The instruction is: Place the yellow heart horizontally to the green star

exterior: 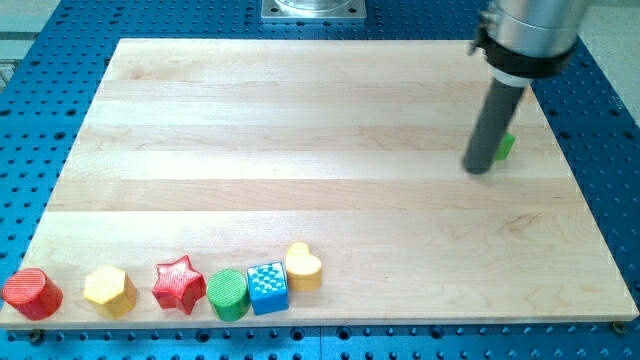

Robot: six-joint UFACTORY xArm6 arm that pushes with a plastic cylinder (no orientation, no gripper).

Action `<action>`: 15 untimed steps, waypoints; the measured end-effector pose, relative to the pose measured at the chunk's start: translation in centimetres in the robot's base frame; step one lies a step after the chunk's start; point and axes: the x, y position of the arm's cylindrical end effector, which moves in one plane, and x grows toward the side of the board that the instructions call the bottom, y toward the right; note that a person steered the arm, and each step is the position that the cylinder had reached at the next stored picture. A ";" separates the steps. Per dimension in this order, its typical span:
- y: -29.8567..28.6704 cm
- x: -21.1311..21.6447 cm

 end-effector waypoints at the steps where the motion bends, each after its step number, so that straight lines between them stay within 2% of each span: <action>1: -1.5 9.6; 2: -9.2 16.9; 4: -24.0 16.9; 5: -25.9 16.1; 6: -20.7 12.6; 7: -19.8 13.5; 8: -14.6 11.6; 9: -10.4 7.4; 10: -9.5 4.1; 11: -9.5 8.2; 12: -13.5 6.8; 13: -9.6 0.4; 14: -8.3 0.5; 15: -17.2 3.1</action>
